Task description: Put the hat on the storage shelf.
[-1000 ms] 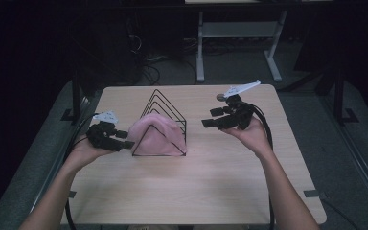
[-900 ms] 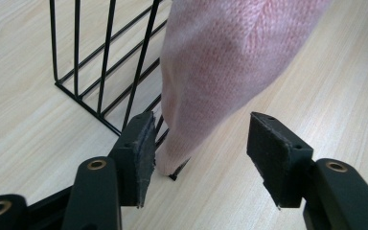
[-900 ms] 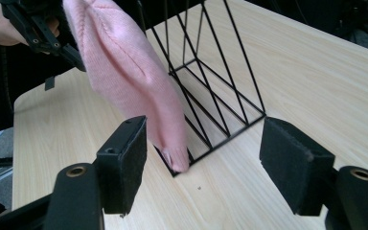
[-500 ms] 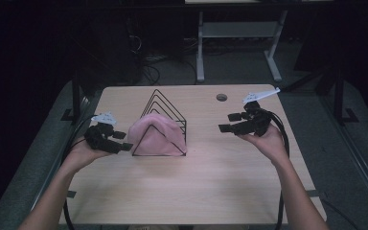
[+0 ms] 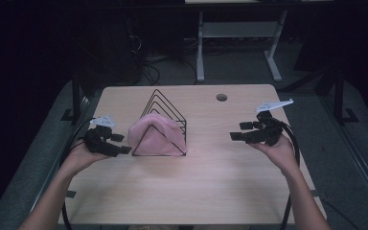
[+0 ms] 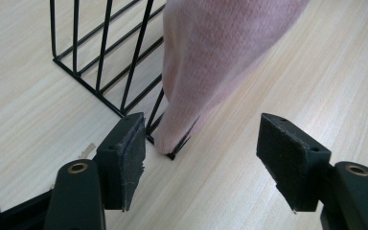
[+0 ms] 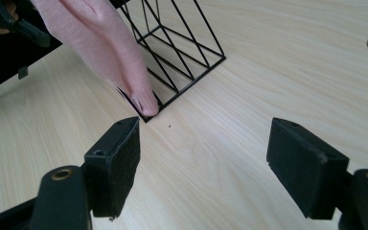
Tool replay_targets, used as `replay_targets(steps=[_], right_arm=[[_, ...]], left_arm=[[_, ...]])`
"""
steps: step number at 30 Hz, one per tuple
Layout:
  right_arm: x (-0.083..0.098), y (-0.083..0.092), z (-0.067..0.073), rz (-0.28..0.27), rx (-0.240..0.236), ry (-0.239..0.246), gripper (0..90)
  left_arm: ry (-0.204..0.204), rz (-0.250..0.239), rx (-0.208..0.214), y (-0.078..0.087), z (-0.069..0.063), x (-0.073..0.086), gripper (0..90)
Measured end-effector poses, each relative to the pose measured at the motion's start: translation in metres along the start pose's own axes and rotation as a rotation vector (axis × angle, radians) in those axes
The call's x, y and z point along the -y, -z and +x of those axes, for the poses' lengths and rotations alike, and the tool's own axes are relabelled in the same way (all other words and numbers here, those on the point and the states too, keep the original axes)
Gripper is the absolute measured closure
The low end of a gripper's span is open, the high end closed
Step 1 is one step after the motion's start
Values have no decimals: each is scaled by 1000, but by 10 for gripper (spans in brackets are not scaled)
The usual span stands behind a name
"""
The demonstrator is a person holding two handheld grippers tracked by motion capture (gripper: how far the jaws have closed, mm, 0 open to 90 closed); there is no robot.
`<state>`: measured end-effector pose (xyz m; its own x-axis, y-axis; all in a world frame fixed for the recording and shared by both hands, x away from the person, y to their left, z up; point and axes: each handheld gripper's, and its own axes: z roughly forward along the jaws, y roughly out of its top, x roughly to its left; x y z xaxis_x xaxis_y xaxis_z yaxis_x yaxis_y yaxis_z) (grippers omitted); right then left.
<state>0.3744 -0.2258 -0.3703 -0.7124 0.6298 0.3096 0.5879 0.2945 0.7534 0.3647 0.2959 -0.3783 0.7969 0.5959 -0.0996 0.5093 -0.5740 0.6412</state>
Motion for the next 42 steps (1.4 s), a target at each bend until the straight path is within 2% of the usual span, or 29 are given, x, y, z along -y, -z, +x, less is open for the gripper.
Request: replay_targets(steps=[5,7,17,19,22,26,30,33,36,37,42], right_arm=[[11,7,-4,-2,14,-16,268],[18,10,-7,4,18,-30,264],[43,22,-15,-17,29,-85,260],[53,28,-18,-23,40,-105,257],[60,30,-19,-20,48,-113,257],[80,32,-21,-3,67,-128,255],[98,33,-19,0,80,-148,256],[109,35,-17,11,88,-147,255],[117,35,-13,35,109,-135,253],[119,35,-11,43,108,-132,251],[128,33,1,70,120,-107,245]], left_arm=[[1,-1,-9,2,0,4,314],[28,4,-13,-1,0,9,295],[42,12,-20,-5,-2,24,253],[47,4,-25,-5,-3,27,240],[57,-2,-31,-5,-4,32,236],[63,-1,-33,-5,-8,38,236],[61,-9,-52,-5,-15,42,235],[42,11,-119,-6,-22,44,238],[48,-5,-128,-6,-28,46,238],[33,-2,-138,-6,-29,46,238],[88,-63,-118,-9,-36,54,237]])
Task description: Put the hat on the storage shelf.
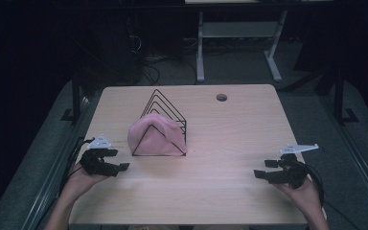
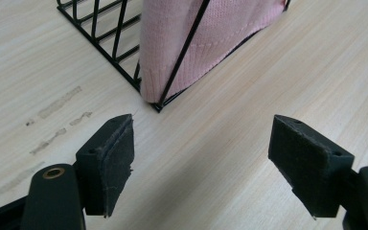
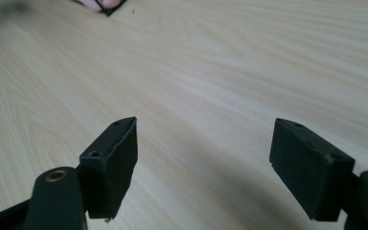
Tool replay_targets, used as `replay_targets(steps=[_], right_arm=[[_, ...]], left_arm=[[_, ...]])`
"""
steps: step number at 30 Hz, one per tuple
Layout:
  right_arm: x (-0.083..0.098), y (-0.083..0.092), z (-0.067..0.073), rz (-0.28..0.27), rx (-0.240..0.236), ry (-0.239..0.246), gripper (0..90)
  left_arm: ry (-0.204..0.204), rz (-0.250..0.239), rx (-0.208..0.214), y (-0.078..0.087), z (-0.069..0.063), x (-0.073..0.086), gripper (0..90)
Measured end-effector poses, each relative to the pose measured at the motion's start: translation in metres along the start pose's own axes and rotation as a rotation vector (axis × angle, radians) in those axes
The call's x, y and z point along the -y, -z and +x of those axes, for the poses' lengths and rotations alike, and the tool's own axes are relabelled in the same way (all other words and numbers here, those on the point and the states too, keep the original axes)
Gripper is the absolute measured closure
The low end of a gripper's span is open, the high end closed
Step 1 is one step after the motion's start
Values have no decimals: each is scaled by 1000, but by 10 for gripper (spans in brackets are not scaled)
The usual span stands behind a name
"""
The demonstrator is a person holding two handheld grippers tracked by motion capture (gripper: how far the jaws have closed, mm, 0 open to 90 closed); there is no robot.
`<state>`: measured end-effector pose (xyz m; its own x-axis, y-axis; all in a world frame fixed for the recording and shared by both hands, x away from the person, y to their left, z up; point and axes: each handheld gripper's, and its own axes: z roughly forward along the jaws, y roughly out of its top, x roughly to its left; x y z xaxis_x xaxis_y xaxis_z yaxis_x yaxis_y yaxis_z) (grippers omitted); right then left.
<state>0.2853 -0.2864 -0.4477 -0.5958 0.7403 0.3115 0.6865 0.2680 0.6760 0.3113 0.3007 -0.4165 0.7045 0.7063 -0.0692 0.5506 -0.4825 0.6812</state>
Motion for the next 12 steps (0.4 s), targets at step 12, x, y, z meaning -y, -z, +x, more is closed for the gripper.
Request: replay_targets(steps=[12], right_arm=[[28,20,16,-185,13,-5,232]], left_arm=[[36,-32,-13,-5,-16,25,237]])
